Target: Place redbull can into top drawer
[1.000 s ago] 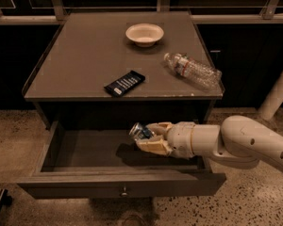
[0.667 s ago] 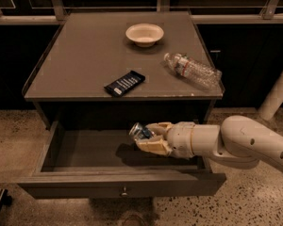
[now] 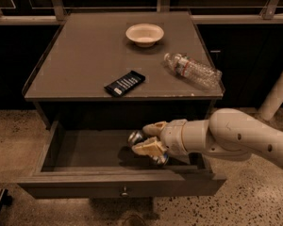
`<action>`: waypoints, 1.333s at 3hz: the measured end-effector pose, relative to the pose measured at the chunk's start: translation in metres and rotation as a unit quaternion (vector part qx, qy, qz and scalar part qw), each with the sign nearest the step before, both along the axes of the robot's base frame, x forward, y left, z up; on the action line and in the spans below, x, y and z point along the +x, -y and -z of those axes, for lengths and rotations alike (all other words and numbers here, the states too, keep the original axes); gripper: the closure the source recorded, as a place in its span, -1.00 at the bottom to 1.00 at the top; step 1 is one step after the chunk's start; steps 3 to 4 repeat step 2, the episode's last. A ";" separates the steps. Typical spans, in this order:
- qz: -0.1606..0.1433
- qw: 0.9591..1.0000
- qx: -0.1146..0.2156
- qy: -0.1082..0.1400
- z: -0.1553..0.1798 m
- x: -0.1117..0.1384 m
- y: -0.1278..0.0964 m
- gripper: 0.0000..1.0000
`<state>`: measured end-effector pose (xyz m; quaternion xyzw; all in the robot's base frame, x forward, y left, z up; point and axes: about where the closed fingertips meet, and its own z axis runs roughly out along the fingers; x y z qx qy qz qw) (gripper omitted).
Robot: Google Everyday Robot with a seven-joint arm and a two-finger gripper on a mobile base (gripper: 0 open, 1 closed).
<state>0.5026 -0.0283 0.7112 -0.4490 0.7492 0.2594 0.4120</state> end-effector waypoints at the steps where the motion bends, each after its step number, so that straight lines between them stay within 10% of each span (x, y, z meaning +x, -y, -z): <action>1: -0.002 1.000 0.001 -0.003 -0.001 0.001 -0.004 -1.00; 4: -0.002 1.000 0.001 -0.003 -0.001 0.000 -0.004 -1.00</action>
Offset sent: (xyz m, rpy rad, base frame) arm 0.0007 0.0043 0.0007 0.0006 0.0075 0.0036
